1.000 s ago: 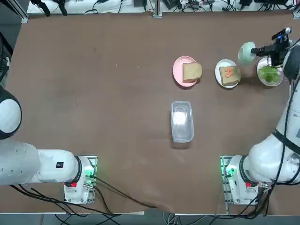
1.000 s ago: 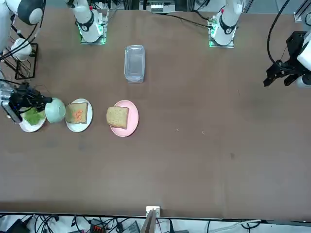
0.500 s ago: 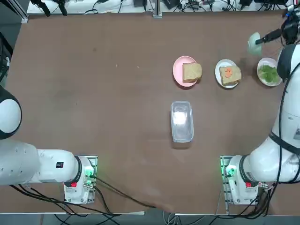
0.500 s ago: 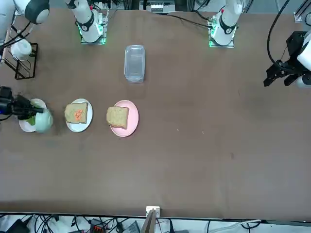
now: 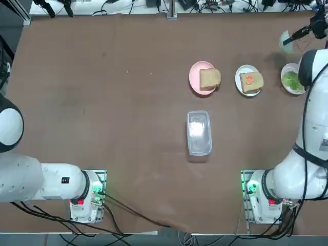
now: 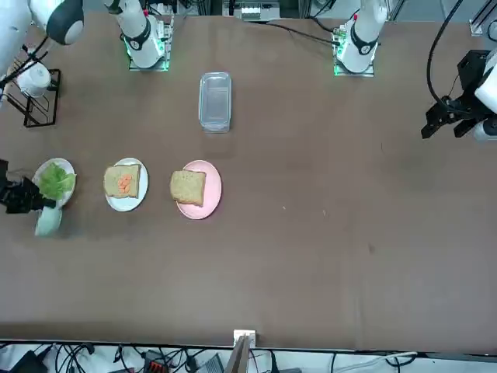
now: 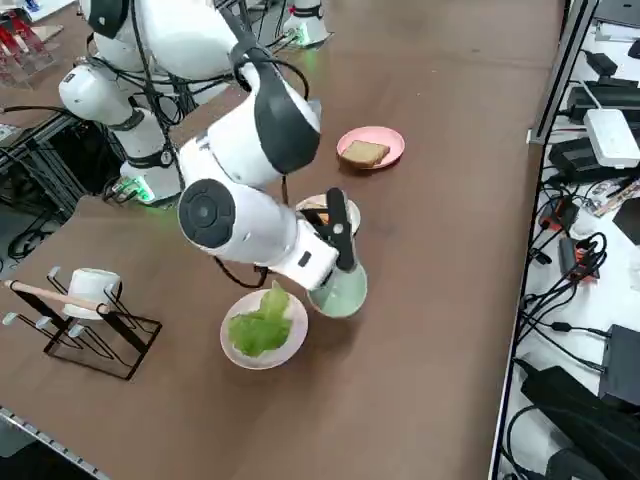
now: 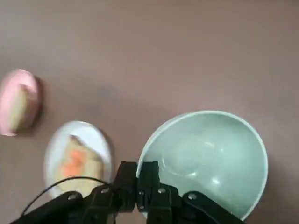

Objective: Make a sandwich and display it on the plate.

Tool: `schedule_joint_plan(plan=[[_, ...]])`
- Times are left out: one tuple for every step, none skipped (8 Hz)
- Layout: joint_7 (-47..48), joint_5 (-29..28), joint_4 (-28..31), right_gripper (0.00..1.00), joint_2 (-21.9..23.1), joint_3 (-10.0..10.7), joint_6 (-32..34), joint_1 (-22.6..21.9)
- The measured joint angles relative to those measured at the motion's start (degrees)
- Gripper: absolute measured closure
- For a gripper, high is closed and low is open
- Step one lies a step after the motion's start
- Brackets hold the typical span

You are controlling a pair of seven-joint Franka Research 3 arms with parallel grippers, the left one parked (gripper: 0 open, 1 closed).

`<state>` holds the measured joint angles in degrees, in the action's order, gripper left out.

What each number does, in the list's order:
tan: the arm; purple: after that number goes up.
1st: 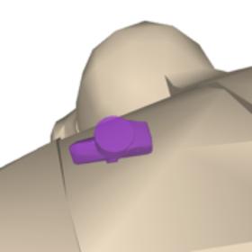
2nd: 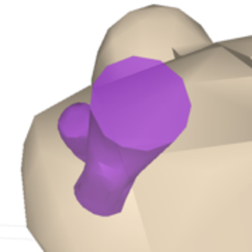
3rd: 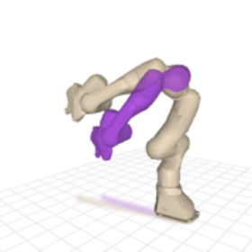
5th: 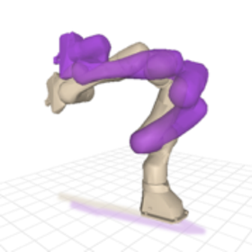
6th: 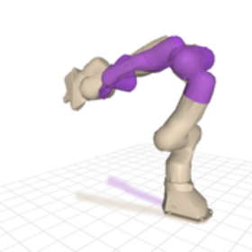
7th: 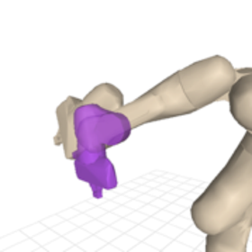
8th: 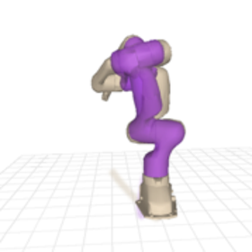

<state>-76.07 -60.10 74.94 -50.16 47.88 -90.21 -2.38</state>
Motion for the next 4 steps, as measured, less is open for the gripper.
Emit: schedule_joint_plan(plan=[[-0.5, 1.8, -1.4, 0.97, -1.6, 0.0, -3.9, -0.2], [-1.6, 4.2, -2.2, 0.97, -2.8, 0.0, -7.4, -0.3], [-3.0, 6.6, -2.4, 0.97, -3.9, -0.2, -10.3, -0.3], [-3.6, 8.5, -2.5, 0.97, -4.8, -0.5, -12.2, -0.4]])
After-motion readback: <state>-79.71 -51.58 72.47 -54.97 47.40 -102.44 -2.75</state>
